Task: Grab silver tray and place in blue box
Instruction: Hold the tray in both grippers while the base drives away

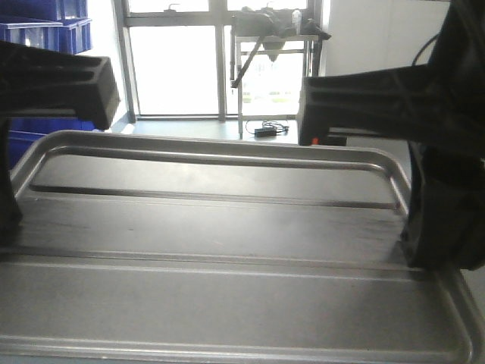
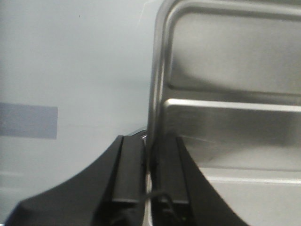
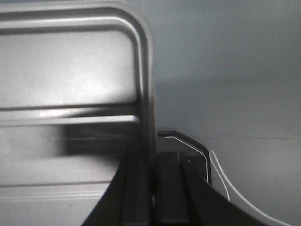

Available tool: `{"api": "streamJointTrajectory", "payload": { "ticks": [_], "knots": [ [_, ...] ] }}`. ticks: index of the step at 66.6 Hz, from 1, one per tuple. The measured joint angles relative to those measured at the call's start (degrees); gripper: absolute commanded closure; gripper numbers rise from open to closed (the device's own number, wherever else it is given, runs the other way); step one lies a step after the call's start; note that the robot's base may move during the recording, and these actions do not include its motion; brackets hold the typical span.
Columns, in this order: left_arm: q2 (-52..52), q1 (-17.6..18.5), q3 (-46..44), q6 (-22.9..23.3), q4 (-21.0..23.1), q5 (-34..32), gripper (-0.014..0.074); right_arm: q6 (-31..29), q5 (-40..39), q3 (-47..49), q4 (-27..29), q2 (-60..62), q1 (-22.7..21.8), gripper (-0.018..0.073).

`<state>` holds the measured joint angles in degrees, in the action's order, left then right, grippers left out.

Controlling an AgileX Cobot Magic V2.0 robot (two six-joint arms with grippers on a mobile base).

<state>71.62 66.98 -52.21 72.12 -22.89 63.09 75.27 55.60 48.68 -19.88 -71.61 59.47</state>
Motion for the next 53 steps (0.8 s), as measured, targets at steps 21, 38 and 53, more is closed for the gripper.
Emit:
{"api": "streamJointTrajectory", "payload": {
  "ticks": [21,38,53],
  "knots": [
    [0.0,0.0,0.0,0.0,0.0,0.0,0.0606,0.0,0.0,0.0,0.0,0.0,0.0,0.049],
    [0.0,0.0,0.0,0.0,0.0,0.0,0.0606,0.0,0.0,0.0,0.0,0.0,0.0,0.049],
    [0.0,0.0,0.0,0.0,0.0,0.0,0.0606,0.0,0.0,0.0,0.0,0.0,0.0,0.049]
  ]
}}
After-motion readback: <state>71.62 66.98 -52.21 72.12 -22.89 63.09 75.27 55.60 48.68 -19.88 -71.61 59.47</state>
